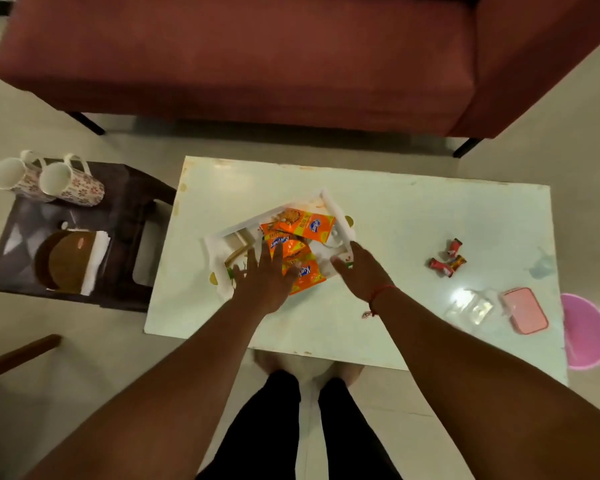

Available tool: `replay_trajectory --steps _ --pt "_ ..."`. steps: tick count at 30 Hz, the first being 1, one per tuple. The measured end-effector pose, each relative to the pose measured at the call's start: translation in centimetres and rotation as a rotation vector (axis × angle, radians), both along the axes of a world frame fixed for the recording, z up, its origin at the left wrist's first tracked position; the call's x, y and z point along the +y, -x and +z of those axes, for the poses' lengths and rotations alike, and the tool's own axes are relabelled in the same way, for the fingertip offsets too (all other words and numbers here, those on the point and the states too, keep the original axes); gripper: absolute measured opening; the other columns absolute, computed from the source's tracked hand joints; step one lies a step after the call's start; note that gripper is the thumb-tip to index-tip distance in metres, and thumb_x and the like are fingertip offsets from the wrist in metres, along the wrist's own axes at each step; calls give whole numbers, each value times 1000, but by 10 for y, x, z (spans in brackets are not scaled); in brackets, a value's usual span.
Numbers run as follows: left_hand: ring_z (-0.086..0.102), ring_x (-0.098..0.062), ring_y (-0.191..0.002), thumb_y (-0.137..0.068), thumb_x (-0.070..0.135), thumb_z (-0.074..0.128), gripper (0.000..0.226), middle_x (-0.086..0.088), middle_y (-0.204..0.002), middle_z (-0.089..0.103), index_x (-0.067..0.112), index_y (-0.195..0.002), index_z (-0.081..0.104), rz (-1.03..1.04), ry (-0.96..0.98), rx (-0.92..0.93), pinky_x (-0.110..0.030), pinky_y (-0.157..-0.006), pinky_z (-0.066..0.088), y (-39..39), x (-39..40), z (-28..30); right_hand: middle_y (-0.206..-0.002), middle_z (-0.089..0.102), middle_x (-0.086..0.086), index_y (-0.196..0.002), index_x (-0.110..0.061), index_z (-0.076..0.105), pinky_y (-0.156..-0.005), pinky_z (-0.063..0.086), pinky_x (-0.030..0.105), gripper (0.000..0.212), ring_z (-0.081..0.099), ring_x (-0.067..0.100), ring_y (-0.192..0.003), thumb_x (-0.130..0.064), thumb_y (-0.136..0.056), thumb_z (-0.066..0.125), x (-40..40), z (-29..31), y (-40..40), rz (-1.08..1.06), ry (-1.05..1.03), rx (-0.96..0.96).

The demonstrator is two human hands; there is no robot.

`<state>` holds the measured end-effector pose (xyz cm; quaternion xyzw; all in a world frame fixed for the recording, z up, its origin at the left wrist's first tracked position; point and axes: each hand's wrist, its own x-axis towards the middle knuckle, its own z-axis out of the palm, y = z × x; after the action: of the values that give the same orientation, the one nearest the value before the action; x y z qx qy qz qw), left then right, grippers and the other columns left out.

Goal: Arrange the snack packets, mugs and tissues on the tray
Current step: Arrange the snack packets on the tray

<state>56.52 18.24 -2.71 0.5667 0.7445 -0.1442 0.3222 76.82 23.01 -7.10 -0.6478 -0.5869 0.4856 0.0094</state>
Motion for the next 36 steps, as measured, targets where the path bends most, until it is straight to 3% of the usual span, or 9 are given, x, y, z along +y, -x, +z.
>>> replay_trajectory --steps 4,6,10,14,18,20,25,32,36 --pt "13 -33 -151 -101 53 29 67 -9 -166 12 19 -157 14 -11 -160 -4 -59 -118 13 10 44 -53 -128 59 15 -135 -9 47 -85 40 30 56 57 32 -116 -49 -97 49 38 -46 22 -233 70 32" --pt "22 -35 -148 -102 48 34 65 -15 -163 20 13 -155 21 -13 -210 -16 -58 -118 17 16 64 -73 -105 59 13 -115 -14 57 -72 41 30 39 60 26 -90 -47 -94 54 55 -67 32 -400 164 148" --pt "31 -37 -144 -102 47 27 62 -18 -158 30 6 -150 30 -84 -174 -5 -58 -116 19 23 86 -106 -91 62 15 -112 -3 59 -60 59 31 23 64 23 -70 -12 -91 61 76 -95 46 -737 430 435" --pt "41 -38 -137 -99 49 24 61 -19 -148 44 5 -136 46 -153 -176 -28 -57 -112 30 24 91 -127 -110 66 8 -106 -22 62 -84 59 47 38 67 28 -96 -10 -70 64 100 -112 52 -567 109 252" --pt "38 -39 -140 -100 44 39 55 -19 -154 37 8 -141 43 -129 -231 -93 -53 -115 30 14 94 -137 -92 64 -5 -118 -22 62 -75 49 20 36 62 11 -88 -8 -85 56 117 -92 50 -345 -171 69" --pt "32 -39 -143 -101 43 40 56 -19 -159 29 9 -146 37 -126 -221 -121 -54 -117 26 6 97 -137 -88 61 -6 -124 -21 59 -77 50 21 38 60 9 -86 -7 -89 53 129 -91 45 -292 -246 43" --pt "25 -39 -147 -102 45 37 62 -17 -164 13 11 -153 25 -155 -157 -163 -54 -120 20 -6 108 -142 -96 58 -7 -130 -22 56 -79 54 27 39 60 10 -89 -7 -95 46 142 -96 37 -248 -388 -23" --pt "19 -31 -151 -102 48 34 63 -14 -164 15 13 -153 26 -283 -138 -125 -55 -122 12 -13 118 -149 -113 63 2 -133 -17 52 -78 46 17 35 56 8 -94 -10 -99 46 142 -108 30 -265 -383 -63" --pt "23 -29 -150 -102 45 36 57 -14 -162 24 13 -150 33 -261 -211 -152 -55 -122 13 -12 119 -146 -135 55 5 -139 -15 47 -96 45 24 44 53 17 -120 -11 -95 52 137 -108 30 -282 -412 -89"
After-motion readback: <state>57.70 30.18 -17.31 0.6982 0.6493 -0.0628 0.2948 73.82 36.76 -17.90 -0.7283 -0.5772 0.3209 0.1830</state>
